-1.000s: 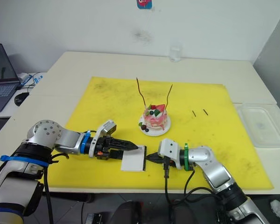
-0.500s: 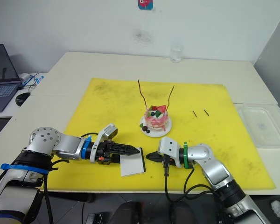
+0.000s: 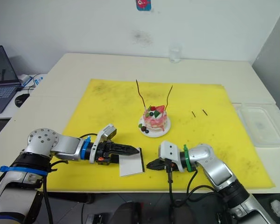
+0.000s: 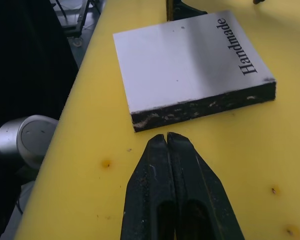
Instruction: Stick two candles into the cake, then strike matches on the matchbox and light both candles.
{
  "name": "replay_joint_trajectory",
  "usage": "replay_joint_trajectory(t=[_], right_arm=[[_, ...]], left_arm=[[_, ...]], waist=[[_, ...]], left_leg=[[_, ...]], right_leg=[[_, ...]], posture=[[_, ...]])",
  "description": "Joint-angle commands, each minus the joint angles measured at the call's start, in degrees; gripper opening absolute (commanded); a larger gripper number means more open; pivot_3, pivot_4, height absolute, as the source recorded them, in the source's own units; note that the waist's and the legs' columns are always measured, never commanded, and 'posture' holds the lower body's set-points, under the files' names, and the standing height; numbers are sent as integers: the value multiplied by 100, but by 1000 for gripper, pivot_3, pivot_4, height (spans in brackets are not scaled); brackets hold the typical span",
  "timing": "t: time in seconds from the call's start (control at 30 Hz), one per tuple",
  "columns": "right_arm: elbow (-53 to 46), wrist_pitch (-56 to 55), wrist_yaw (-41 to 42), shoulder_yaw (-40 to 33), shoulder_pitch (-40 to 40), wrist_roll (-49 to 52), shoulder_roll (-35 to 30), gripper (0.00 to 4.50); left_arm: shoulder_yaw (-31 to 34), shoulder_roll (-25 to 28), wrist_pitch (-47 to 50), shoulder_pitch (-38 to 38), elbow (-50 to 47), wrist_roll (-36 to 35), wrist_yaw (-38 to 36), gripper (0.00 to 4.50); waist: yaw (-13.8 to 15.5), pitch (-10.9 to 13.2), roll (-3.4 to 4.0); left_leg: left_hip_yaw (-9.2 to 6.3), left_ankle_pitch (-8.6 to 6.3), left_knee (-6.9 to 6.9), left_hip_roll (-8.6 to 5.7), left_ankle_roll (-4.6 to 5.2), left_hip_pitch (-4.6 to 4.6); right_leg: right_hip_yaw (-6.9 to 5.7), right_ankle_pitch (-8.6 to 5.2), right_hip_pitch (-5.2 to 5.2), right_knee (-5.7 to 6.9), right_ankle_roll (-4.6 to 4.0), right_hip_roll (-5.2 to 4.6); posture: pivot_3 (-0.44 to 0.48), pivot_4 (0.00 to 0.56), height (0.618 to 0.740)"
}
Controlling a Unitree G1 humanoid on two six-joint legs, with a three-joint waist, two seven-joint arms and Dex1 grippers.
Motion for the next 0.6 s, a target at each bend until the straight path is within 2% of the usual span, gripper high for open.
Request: replay_joint_trajectory(t=[0.03, 0.4, 0.6], right_arm=[[113, -14, 116, 130, -134, 62, 182, 39], [542, -218, 11, -20, -241, -23, 463, 39], [314, 75, 27, -65, -127, 207, 480, 39]], left_arm=[[-93, -64, 157, 78, 44, 135, 121, 4500], [54, -111, 157, 166, -37, 284, 165, 4500], [194, -157, 157, 222, -126, 415, 185, 4500]], waist=[[-3, 0, 0], [-6, -1, -1], [-8, -1, -1]], left_leg=[[-1, 0, 0, 0, 0, 1], [-9, 4, 4, 1, 0, 5], [-12, 5, 4, 1, 0, 7]], right_leg=[[-1, 0, 0, 2, 0, 0], [-1, 0, 0, 14, -1, 1], [0, 0, 0, 15, -2, -1]], posture=[[0, 150, 740], [0, 150, 740], [0, 150, 740]])
